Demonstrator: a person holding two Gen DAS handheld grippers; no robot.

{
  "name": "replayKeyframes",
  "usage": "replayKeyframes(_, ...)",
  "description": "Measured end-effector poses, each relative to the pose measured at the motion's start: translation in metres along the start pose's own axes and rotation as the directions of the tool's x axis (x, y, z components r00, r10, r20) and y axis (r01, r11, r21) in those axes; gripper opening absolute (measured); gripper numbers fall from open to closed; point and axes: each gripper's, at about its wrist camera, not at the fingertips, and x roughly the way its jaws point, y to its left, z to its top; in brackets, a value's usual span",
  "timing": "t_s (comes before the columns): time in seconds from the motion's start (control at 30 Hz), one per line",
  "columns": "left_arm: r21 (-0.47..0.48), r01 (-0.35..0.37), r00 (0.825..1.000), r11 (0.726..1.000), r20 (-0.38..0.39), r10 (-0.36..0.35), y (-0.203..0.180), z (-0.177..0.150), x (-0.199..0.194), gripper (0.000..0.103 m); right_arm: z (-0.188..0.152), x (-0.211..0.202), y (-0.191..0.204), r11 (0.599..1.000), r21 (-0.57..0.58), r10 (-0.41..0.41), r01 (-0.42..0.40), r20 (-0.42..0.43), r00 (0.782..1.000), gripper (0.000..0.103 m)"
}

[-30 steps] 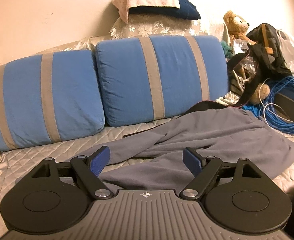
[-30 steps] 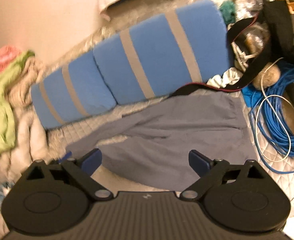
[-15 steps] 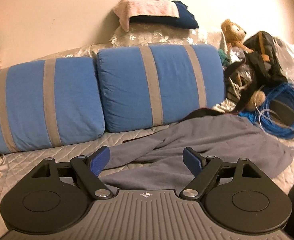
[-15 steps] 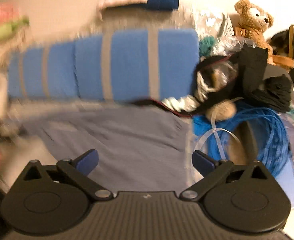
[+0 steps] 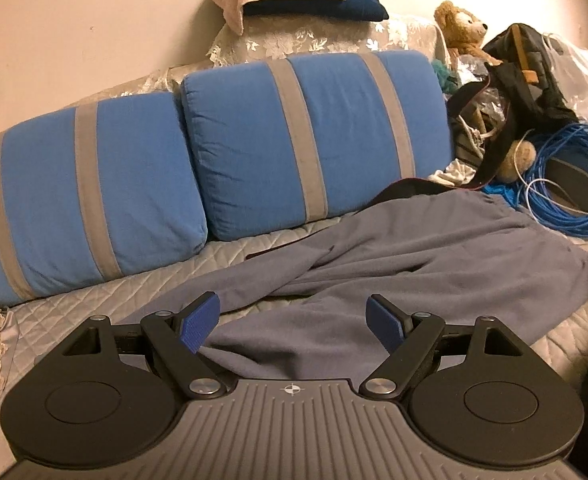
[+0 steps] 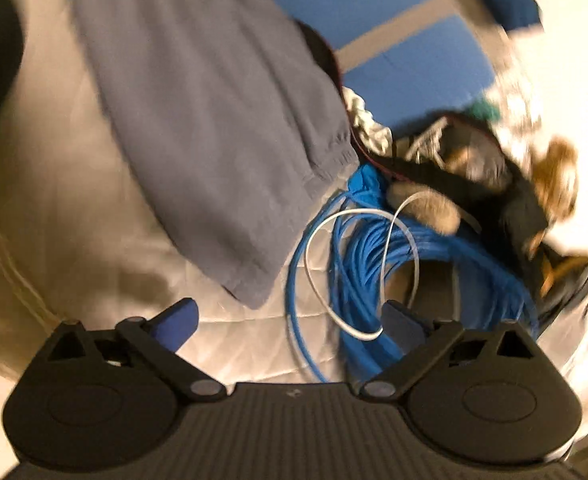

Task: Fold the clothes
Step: 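Grasp the grey sweatpants edge with the right gripper, then grasp the sweatpants with the left gripper while the right gripper lifts them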

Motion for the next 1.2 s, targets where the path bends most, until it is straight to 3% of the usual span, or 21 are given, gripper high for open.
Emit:
replayKeyframes(0.23, 0.033, 0.004, 1.000, 0.999, -0.028, -0.003, -0.007, -0.003, 0.008, 0.080, -0.008, 0.018, 0.036, 0.962, -0.207, -0.151, 0.179, 0.143, 0.978, 0.091)
replayKeyframes(0.47, 0.070, 0.029, 0.999, 0.997, -0.041, -0.026, -0.016, -0.008, 0.014, 0.080, -0.011, 0.013, 0.059, 0.909, -0.359, -0.122, 0.209, 0.252, 0.960, 0.074)
replayKeyframes(0.53, 0.097, 0.041, 0.998, 0.994, -0.047, -0.036, -0.022, -0.010, 0.015, 0.080, -0.012, 0.012, 0.062, 0.904, -0.385, -0.094, 0.187, 0.246, 0.965, 0.062)
replayKeyframes(0.6, 0.136, 0.058, 0.997, 0.989, -0.053, -0.051, -0.030, -0.014, 0.016, 0.080, -0.013, 0.011, 0.065, 0.897, -0.411, -0.067, 0.164, 0.241, 0.968, 0.039)
replayKeyframes(0.63, 0.174, 0.070, 0.996, 0.982, -0.059, -0.061, -0.037, -0.016, 0.017, 0.080, -0.013, 0.010, 0.067, 0.893, -0.423, -0.054, 0.153, 0.237, 0.970, 0.034)
replayKeyframes(0.67, 0.215, 0.080, 0.996, 0.973, -0.060, -0.068, -0.043, -0.019, 0.018, 0.080, -0.011, 0.011, 0.067, 0.897, -0.421, -0.042, 0.137, 0.228, 0.973, 0.017)
replayKeyframes(0.7, 0.259, 0.087, 0.996, 0.962, -0.058, -0.074, -0.050, -0.022, 0.018, 0.080, -0.010, 0.011, 0.066, 0.900, -0.418, -0.030, 0.121, 0.218, 0.975, 0.011)
replayKeyframes(0.8, 0.417, 0.095, 0.995, 0.904, -0.033, -0.089, -0.078, -0.034, 0.017, 0.080, -0.001, 0.005, 0.052, 0.920, -0.376, -0.035, 0.116, 0.215, 0.976, 0.007)
replayKeyframes(0.93, 0.609, 0.063, 0.996, 0.790, 0.017, -0.092, -0.118, -0.054, 0.021, 0.080, 0.018, -0.007, 0.007, 0.961, -0.250, -0.061, 0.115, 0.213, 0.975, 0.007)
replayKeyframes(1.03, 0.676, 0.043, 0.996, 0.736, 0.029, -0.085, -0.138, -0.063, 0.034, 0.080, 0.032, -0.017, -0.021, 0.978, -0.179, -0.073, 0.112, 0.212, 0.975, 0.007)
replayKeyframes(1.2, 0.765, -0.047, 0.998, 0.642, 0.069, -0.009, -0.164, -0.074, 0.067, 0.080, 0.047, -0.025, -0.053, 0.987, -0.122, -0.080, 0.106, 0.202, 0.976, 0.007)
